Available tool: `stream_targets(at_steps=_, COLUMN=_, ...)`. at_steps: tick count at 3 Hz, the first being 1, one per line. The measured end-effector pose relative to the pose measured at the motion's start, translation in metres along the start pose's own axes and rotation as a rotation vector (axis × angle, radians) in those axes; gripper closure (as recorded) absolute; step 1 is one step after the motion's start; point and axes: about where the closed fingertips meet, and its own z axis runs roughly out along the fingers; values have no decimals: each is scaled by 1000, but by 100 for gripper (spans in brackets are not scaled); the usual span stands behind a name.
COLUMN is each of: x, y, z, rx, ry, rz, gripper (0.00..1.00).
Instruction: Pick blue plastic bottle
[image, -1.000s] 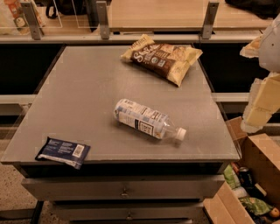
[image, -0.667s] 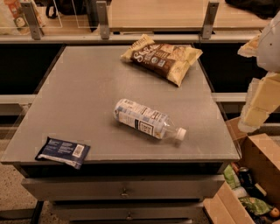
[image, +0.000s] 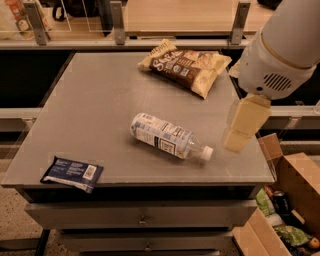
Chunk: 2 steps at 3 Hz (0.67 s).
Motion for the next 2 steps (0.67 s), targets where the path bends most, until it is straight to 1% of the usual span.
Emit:
stream_targets(at_steps=1, x=-24, y=13, z=31, rx=-40, ry=2, rz=10, gripper=0)
stream_targets(at_steps=2, x=-40, y=20, z=54, rx=-67, ry=1, rz=19, gripper=0)
